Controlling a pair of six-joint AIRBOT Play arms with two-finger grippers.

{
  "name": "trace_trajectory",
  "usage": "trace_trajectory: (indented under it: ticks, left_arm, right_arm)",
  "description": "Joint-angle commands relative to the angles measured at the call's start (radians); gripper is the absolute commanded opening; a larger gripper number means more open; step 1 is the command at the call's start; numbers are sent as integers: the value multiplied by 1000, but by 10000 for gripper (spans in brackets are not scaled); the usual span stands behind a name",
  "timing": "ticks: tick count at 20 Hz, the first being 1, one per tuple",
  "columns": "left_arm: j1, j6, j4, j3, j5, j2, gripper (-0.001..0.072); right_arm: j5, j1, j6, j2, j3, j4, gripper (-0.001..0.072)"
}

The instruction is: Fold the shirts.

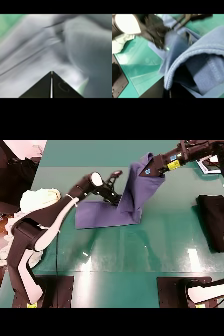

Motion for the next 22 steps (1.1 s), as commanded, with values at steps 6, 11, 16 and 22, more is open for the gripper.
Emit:
trace_trajectory:
  ticks: [6, 11, 16, 22]
  left_arm:
    - [255, 4, 264, 21, -231, 288, 25]
    - [392, 3, 307, 21, -246, 460, 26]
    - [452, 3, 310, 21, -248, 536, 26]
    - [455, 3, 303, 21, -284, 540, 26]
  right_arm:
    - [-149, 179, -57, -46, -2, -3, 16]
    - [-370, 365, -126, -215, -2, 1, 35]
    - [-560, 526, -188, -386, 122, 54, 591]
    - [-290, 362, -170, -183, -126, -153, 591]
